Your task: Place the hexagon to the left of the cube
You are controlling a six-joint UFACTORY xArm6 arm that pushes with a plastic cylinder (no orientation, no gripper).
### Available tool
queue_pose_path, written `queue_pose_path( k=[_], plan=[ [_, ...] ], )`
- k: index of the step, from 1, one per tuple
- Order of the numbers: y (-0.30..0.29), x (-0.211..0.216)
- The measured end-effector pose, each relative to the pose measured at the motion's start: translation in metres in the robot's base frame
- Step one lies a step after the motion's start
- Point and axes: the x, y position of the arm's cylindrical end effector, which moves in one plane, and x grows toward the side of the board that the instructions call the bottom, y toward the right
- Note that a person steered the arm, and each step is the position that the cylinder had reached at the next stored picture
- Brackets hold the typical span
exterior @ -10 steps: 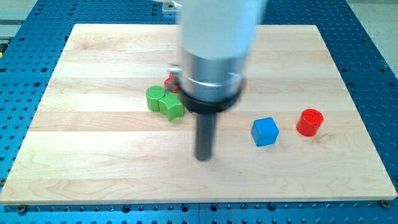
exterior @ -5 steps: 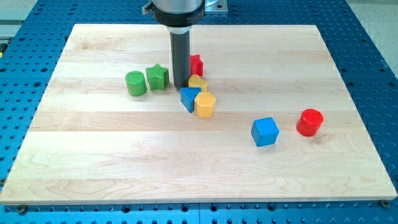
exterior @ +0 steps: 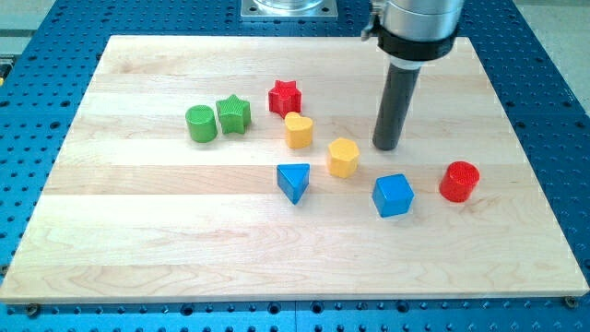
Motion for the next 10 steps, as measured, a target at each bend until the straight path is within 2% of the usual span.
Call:
queue_pose_path(
  k=[1, 2, 3, 4, 5, 7, 9, 10],
  plan=[
    [-0.033, -0.01],
    [-0.048, 0.021],
    [-0.052, 0.016],
    [-0.089, 0.008],
    [-0.084, 0.03],
    [-0.047, 0.027],
    [-0.065, 0.045],
    [-0.066, 0.027]
  ],
)
